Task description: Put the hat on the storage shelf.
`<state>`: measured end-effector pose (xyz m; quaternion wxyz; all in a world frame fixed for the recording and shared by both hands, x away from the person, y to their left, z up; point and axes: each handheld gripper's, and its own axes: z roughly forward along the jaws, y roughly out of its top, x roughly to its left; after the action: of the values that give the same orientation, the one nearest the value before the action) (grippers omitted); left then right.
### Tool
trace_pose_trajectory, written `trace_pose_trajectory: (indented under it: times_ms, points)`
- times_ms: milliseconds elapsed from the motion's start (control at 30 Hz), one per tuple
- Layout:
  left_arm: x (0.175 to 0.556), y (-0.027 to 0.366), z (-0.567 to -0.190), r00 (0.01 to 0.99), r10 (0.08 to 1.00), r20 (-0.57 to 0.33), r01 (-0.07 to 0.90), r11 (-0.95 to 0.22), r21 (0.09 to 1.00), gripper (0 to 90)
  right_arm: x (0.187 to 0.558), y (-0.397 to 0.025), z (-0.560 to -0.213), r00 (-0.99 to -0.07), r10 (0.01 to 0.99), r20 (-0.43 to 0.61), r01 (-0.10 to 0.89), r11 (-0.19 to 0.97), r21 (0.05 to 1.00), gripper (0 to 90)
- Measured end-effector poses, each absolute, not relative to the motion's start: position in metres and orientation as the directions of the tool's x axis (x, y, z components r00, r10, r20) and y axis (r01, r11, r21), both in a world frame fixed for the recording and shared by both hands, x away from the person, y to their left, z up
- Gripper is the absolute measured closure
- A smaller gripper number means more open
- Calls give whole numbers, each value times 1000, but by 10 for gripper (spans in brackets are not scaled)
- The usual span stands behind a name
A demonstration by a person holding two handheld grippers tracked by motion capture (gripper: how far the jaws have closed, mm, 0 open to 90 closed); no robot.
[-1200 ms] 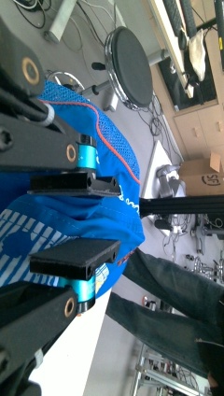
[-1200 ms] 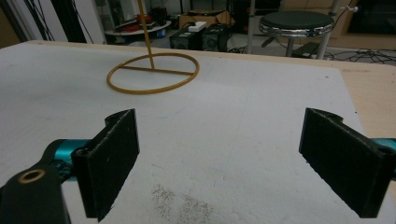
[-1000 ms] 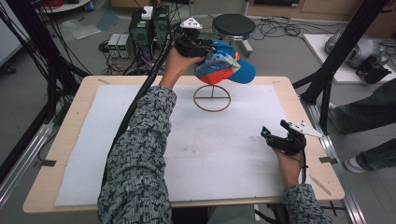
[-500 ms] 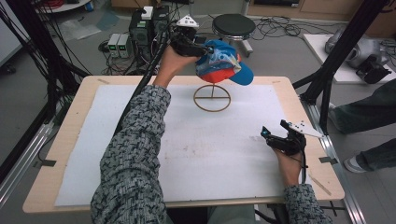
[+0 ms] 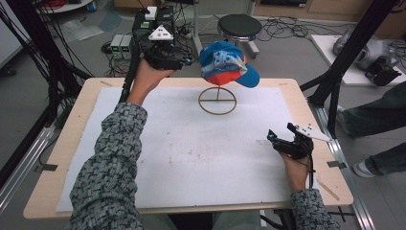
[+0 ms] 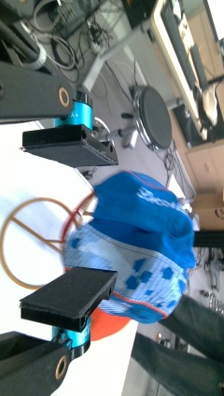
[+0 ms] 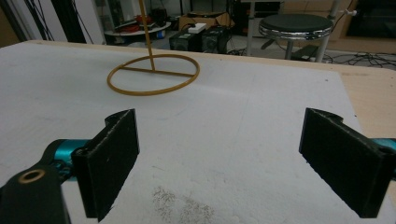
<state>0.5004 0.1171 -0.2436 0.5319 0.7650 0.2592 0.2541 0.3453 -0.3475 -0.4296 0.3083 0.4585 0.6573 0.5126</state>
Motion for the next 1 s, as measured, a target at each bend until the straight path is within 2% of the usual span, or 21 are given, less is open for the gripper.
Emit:
trace_pose_trajectory:
  times_ms: [600, 1000]
  points:
    - [413, 196, -285, 651, 756, 71, 107, -184, 977, 331, 343, -345, -428, -381, 923, 60, 275, 51, 960, 114]
    - [352, 255, -337, 577, 817, -6, 141, -92, 986, 319, 342, -342, -428, -382, 922, 63, 276, 48, 960, 114]
